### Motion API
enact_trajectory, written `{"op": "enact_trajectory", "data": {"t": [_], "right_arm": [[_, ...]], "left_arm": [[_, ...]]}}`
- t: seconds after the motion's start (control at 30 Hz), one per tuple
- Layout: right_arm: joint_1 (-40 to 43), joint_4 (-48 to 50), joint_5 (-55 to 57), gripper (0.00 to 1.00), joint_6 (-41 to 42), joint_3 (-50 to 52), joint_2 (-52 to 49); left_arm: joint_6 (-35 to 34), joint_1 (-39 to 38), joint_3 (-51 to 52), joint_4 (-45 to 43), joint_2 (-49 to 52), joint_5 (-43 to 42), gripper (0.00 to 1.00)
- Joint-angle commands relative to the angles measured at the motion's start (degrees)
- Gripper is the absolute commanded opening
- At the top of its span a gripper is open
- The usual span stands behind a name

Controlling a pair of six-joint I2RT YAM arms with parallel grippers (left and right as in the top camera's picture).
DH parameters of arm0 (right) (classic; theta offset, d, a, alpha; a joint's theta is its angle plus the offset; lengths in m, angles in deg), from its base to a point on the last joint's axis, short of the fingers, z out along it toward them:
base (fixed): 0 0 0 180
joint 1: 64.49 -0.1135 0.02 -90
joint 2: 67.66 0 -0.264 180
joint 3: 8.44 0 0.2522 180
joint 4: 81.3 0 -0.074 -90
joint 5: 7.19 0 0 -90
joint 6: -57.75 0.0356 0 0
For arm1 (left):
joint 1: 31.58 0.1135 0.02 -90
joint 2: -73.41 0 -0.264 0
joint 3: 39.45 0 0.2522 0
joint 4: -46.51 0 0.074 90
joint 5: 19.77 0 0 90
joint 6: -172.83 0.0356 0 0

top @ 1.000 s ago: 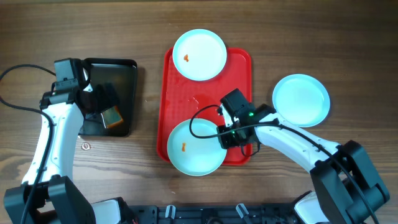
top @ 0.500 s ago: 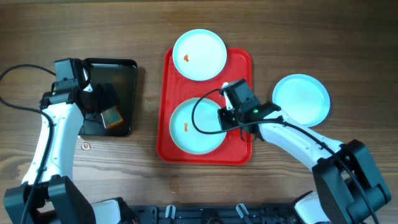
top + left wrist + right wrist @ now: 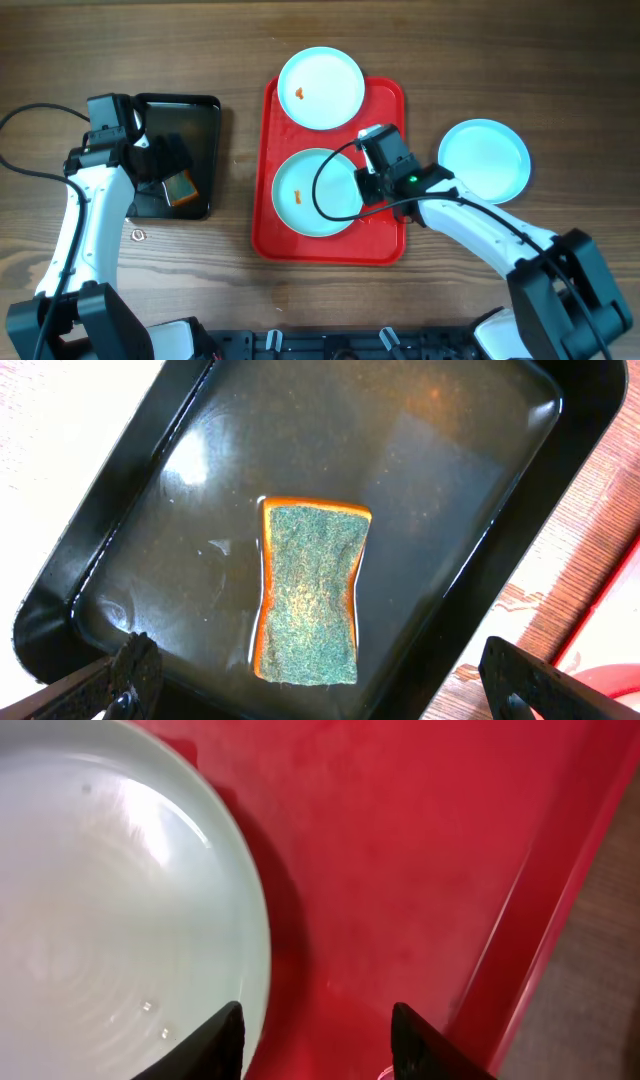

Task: Clean dirty plates on tray and stack at the side
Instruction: 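Move the right gripper to the rim of the bottom plate, then grasp the sponge in the basin with the left gripper and wet it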

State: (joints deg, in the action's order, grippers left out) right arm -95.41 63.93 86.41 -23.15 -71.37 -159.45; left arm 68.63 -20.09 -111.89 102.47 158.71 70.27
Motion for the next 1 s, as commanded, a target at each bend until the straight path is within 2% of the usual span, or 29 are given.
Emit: {"op": "enact_trajectory", "data": {"t": [0.0, 0.1, 0.2, 0.33, 0.5, 0.57, 0.7, 0.77, 0.83, 0.9, 0.93, 0.97], "right_arm": [[0.09, -1.66, -5.95, 0.50, 3.45, -0.66, 3.69], [0.09, -2.64, -9.35, 0.55, 5.07, -0.66, 5.53], [0.09, -4.04, -12.31, 0.57, 5.40, -0.66, 7.76], [0.09, -5.11, -12.44, 0.58, 6.38, -0.66, 10.56], [0.09, -5.88, -12.44, 0.58, 7.61, -0.66, 11.63], [0.09, -6.14, -12.59, 0.58, 7.61, -0.66, 11.61], [0.09, -7.08, -12.68, 0.58, 7.63, -0.66, 11.63], [0.09, -7.56, -12.68, 0.58, 7.67, -0.66, 11.63], [0.09, -7.54, -12.68, 0.58, 8.09, -0.66, 11.61], [0.09, -7.32, -12.68, 0.58, 8.09, -0.66, 11.61], [0.09, -7.30, -12.68, 0.58, 8.07, -0.66, 11.63], [0.09, -7.32, -12.68, 0.58, 8.09, -0.66, 11.61]], "left_arm": [[0.31, 0.31, -0.09, 0.00, -0.11, -0.63, 1.00], [0.31, 0.31, -0.09, 0.00, -0.11, -0.63, 1.00], [0.35, 0.31, -0.09, -0.22, -0.11, -0.46, 1.00], [0.31, 0.31, -0.09, -10.25, -0.11, 0.85, 1.00], [0.26, 0.31, -0.09, -11.89, -0.11, 0.46, 1.00], [-0.24, 0.26, -0.09, -13.27, -0.11, -4.00, 1.00], [-1.22, 0.26, -0.07, -4.35, -0.17, -12.52, 1.00], [-1.75, 0.26, 0.42, -2.14, 0.31, -9.79, 1.00], [-7.15, 0.44, 2.05, -2.32, 1.44, -3.89, 1.00], [-8.76, 0.66, 3.91, -3.76, 3.39, -1.36, 1.00], [-8.79, 0.66, 4.79, -4.85, 4.57, -1.44, 0.96], [-8.79, 0.63, 5.51, -5.90, 5.92, -1.49, 0.79]]}}
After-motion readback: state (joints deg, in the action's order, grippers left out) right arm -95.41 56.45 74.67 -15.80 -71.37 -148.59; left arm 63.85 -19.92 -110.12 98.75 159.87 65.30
